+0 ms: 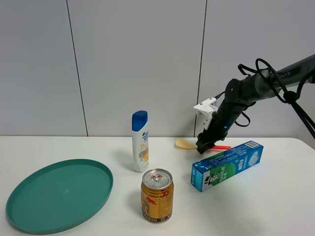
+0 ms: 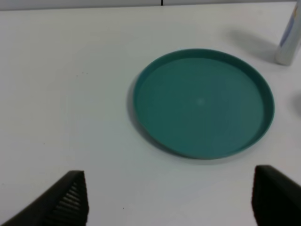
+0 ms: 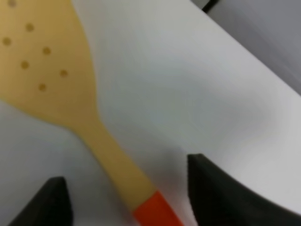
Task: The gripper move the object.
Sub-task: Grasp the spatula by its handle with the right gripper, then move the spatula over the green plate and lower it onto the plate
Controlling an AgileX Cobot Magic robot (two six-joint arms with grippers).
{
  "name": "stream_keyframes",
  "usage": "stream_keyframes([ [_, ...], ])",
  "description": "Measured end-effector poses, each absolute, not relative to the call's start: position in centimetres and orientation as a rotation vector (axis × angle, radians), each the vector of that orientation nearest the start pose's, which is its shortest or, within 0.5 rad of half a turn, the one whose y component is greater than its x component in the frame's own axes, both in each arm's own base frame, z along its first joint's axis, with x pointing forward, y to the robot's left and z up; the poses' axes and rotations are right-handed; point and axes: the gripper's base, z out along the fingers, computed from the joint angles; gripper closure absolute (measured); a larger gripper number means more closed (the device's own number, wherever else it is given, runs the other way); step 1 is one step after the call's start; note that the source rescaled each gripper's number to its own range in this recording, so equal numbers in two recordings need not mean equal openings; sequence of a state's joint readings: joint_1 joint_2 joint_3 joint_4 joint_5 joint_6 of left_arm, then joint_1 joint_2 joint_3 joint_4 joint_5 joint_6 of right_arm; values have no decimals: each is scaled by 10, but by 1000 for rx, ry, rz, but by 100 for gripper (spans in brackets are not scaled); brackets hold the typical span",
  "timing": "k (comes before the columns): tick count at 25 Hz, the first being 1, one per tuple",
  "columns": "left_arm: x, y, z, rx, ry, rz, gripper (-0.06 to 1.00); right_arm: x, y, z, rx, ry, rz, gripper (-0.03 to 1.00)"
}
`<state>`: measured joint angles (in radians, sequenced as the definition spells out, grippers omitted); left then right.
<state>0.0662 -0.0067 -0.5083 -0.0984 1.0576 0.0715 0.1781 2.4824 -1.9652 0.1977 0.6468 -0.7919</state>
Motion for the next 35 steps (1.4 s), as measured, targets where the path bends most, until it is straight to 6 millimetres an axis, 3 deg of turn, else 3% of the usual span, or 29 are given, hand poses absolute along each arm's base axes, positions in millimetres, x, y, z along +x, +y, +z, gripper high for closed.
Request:
stream_keyframes([
  [6, -6, -8, 280, 11, 2022, -30, -6, 517, 105, 100, -1040, 2411, 17, 72],
  [16, -6, -8, 280, 11, 2022, -30, -6, 517, 105, 100, -937, 2453, 46, 86],
  [20, -6, -8, 280, 11, 2022, -30, -6, 517, 105, 100, -936, 2453, 47, 97],
  [35, -6, -8, 280, 11, 2022, -30, -6, 517, 105, 103, -978, 2433, 34, 97],
])
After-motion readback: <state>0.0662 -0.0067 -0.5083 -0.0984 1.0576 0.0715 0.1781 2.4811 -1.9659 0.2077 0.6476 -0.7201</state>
